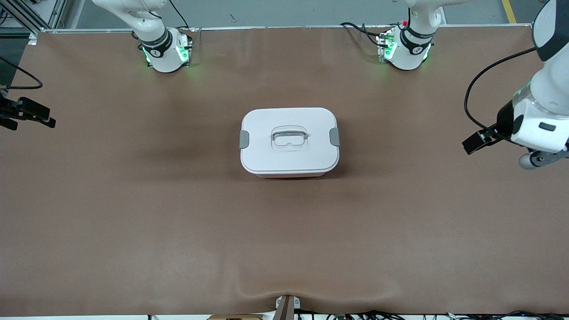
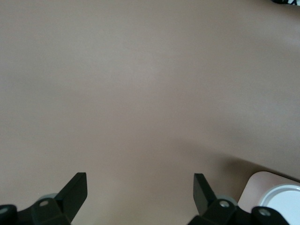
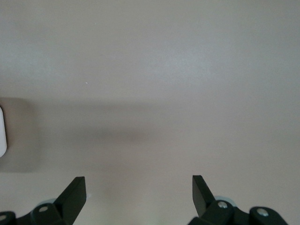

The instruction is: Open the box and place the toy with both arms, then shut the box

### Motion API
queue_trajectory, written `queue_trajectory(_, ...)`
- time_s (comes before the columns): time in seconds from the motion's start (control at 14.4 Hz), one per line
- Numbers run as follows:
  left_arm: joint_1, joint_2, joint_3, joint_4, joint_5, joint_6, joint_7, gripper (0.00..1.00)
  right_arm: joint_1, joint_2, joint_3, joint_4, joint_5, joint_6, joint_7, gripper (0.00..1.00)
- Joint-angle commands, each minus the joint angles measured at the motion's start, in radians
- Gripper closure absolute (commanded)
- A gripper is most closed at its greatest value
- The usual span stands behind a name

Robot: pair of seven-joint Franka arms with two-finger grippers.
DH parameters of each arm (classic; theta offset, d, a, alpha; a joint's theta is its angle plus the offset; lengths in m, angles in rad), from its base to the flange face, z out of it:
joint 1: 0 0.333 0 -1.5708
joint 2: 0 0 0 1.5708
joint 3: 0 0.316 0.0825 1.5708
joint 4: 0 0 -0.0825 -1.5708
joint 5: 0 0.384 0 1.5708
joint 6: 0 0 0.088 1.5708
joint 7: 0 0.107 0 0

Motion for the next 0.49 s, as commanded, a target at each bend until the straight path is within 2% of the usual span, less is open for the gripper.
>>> queue_trajectory(0.0, 0.018, -0.051, -0.002, -0.011, -0.006, -0.018, 0.089, 0.0, -0.003, -0.001, 0.006, 0.005, 0.004, -0.008, -0.002, 0.0)
queue_trajectory(0.14, 0.004, -0.074, 0.026, -0.017, -0.01, -0.02, 0.169, 0.0, -0.003, -0.001, 0.006, 0.006, 0.004, -0.007, -0.002, 0.0)
queue_trajectory(0.28, -0.11, -0.137, 0.172, -0.068, -0.025, -0.02, 0.262, 0.0, -0.003, -0.001, 0.006, 0.008, 0.004, -0.007, -0.002, 0.0)
queue_trajectory(0.42, -0.209, -0.22, 0.328, -0.155, -0.1, -0.02, 0.34, 0.0, -0.003, -0.001, 0.006, 0.009, 0.004, -0.008, -0.002, 0.0)
